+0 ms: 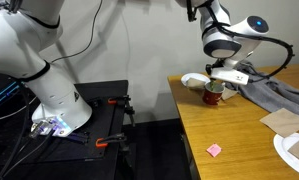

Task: Put the marker on the table

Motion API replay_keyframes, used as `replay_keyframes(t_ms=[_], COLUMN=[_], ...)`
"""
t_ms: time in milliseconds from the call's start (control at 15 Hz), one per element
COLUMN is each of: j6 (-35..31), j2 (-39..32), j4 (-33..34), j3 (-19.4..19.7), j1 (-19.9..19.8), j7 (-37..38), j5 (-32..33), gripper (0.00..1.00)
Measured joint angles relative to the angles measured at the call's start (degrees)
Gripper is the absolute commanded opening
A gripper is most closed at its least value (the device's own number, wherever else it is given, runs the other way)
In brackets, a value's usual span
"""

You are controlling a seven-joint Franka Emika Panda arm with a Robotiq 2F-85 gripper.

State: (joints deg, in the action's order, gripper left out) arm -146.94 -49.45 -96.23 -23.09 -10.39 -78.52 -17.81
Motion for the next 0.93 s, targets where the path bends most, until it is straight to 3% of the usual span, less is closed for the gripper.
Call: replay_keyframes(t_ms=[400, 933], j6=[0.00, -0.11], j2=[2.55, 15.90], j4=[0.18, -5.43], j3=[0.02, 2.95], j1=[1.36, 5.35], j7=[0.26, 9.62], j5=[0.04, 2.18], gripper=[0.05, 0.05])
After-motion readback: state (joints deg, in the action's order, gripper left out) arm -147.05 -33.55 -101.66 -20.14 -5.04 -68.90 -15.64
